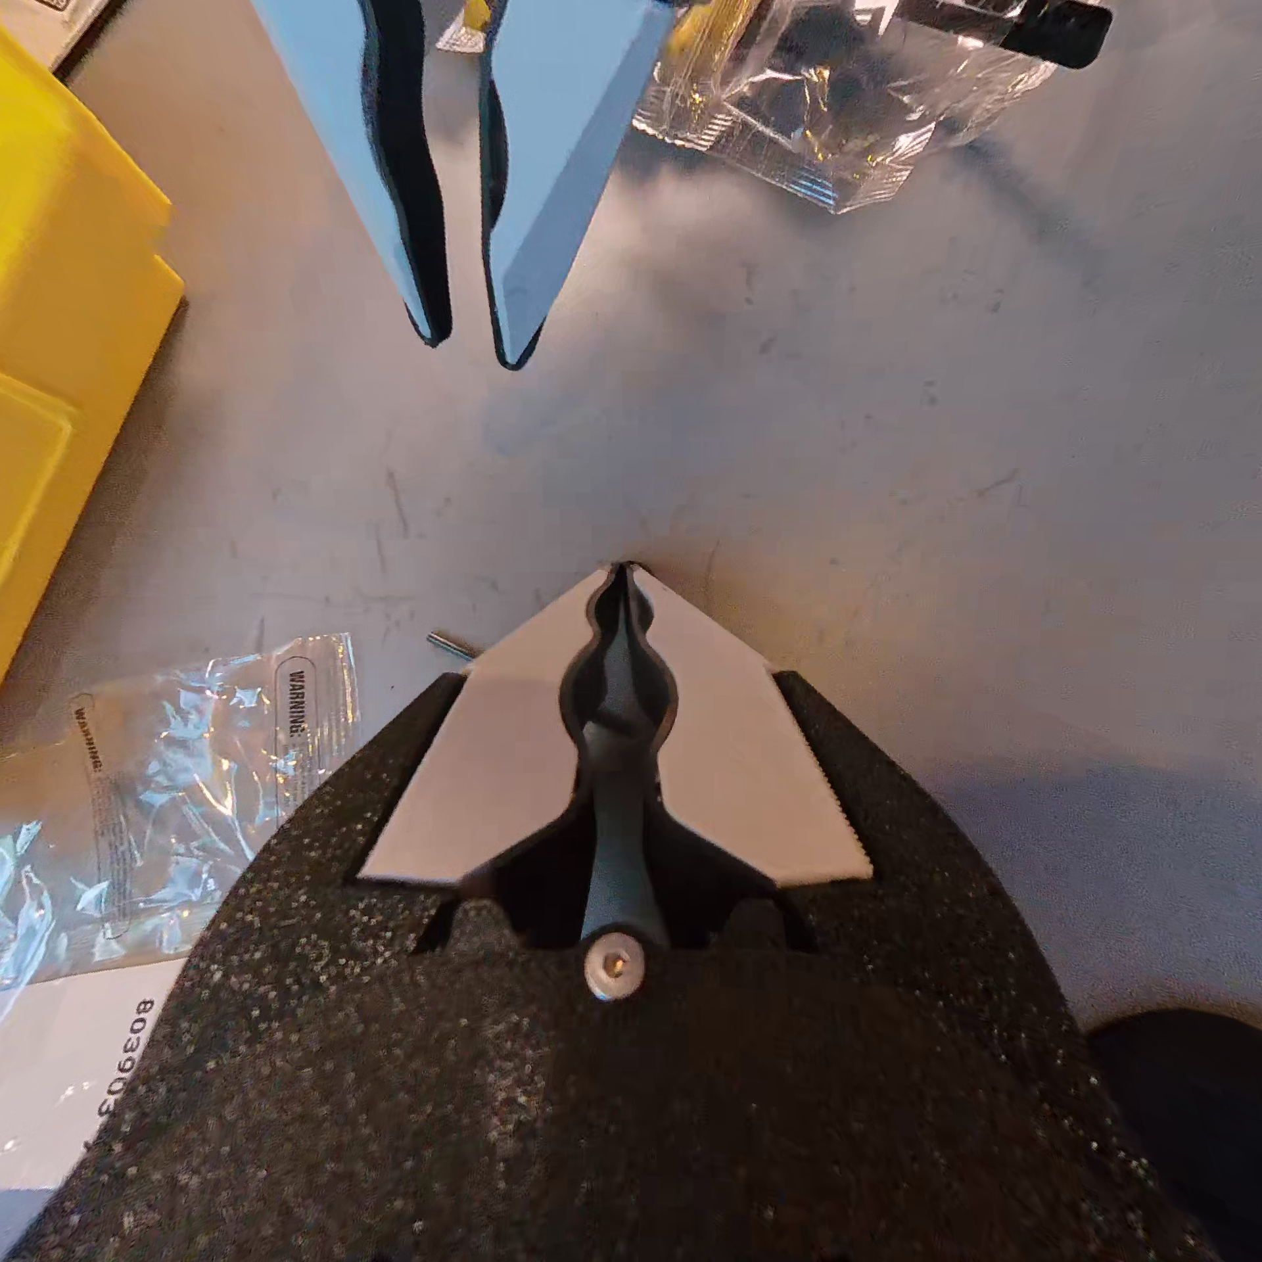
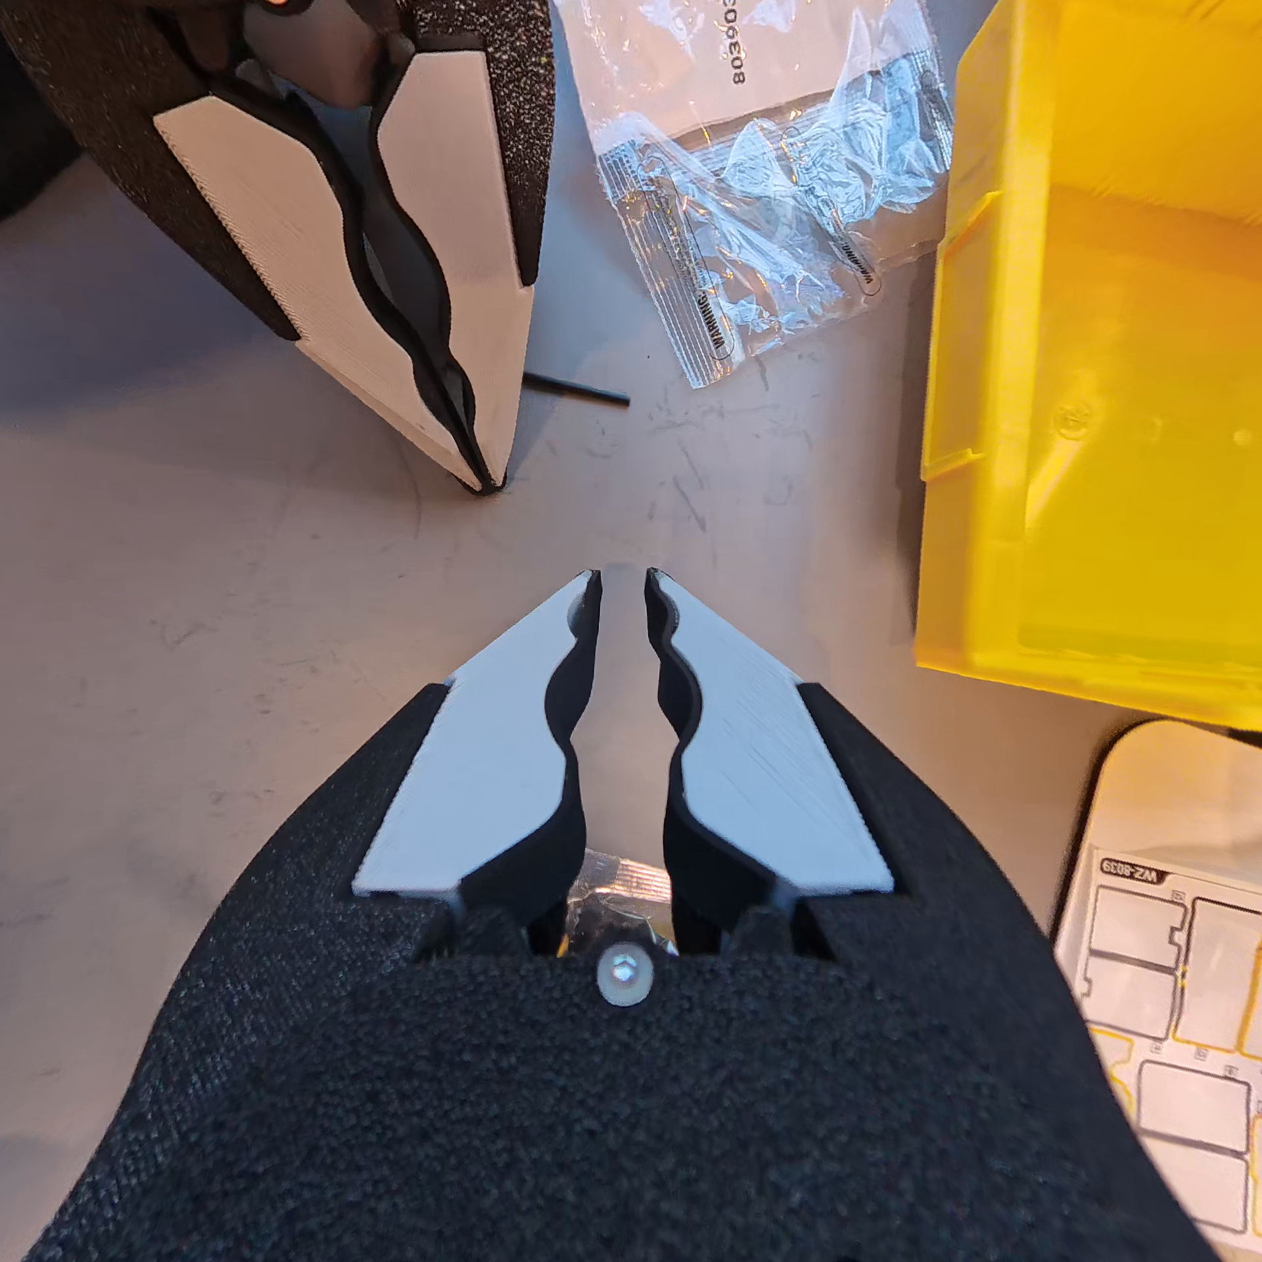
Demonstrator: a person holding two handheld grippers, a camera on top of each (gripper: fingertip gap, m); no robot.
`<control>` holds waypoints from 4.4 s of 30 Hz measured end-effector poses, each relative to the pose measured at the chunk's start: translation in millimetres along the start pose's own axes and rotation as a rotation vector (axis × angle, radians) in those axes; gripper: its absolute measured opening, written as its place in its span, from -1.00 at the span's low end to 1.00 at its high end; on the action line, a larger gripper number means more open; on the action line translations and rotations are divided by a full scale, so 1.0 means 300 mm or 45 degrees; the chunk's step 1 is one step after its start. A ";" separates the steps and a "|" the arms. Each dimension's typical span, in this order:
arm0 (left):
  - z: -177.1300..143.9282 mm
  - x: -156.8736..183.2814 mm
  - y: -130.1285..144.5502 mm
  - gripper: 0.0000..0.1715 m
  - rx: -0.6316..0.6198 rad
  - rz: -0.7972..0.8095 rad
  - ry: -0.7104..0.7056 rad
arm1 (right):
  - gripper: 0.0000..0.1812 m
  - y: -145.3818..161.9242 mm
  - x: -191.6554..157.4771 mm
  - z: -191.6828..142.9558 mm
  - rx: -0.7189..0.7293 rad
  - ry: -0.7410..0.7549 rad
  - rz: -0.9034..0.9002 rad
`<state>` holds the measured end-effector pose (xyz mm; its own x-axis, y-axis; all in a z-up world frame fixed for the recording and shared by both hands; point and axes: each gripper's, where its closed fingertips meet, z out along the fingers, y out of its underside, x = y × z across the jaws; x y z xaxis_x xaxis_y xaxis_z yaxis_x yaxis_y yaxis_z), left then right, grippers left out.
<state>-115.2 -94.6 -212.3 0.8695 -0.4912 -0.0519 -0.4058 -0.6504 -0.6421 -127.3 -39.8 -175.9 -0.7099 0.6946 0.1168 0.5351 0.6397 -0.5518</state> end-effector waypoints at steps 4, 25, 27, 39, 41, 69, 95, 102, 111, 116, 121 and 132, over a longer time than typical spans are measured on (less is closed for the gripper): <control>-0.052 -0.012 -0.004 -1.00 0.107 -0.064 -0.006 | -0.87 -0.007 -0.013 -0.020 0.048 0.023 0.020; -0.130 -0.065 0.166 -0.98 0.024 -0.267 -0.202 | -0.87 -0.024 -0.061 -0.041 0.154 0.049 0.047; -0.130 -0.065 0.167 -0.99 0.019 -0.242 -0.188 | -0.87 -0.047 -0.081 -0.029 0.183 0.023 0.035; -0.128 -0.029 0.152 -1.00 0.091 -0.144 -0.105 | -0.82 -0.093 -0.133 0.140 0.097 -0.092 -0.098; -0.129 -0.028 0.152 -1.00 0.095 -0.146 -0.094 | -0.82 -0.102 -0.126 0.147 0.098 -0.094 -0.103; -0.130 -0.015 0.149 -1.00 0.113 -0.084 -0.095 | -1.00 -0.114 -0.142 0.142 0.082 -0.381 -0.169; -0.121 0.035 0.135 -1.00 0.121 -0.027 -0.052 | -0.86 -0.455 -0.402 -0.519 1.161 -0.406 0.137; -0.113 0.052 0.125 -1.00 0.123 -0.001 -0.038 | -0.85 -0.464 -0.506 -0.602 1.218 -0.387 0.100; -0.102 0.081 0.109 -1.00 0.130 0.073 -0.029 | -0.84 -0.402 -0.491 -0.530 1.269 -0.363 0.229; -0.096 0.104 0.097 -1.00 0.138 0.145 -0.021 | -0.84 -0.375 -0.482 -0.474 1.262 -0.323 0.279; -0.103 0.108 0.090 -0.85 0.162 0.135 -0.003 | -0.84 -0.261 -0.437 -0.297 0.977 -0.086 0.320; -0.104 0.066 0.103 -0.81 0.146 0.118 -0.099 | -0.78 0.096 -0.668 0.011 0.075 0.045 0.123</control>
<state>-119.5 -142.6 -209.3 0.8506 -0.4971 -0.1713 -0.4546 -0.5318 -0.7145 28.8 -161.6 -217.8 -0.6389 0.7641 0.0895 0.5716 0.5494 -0.6095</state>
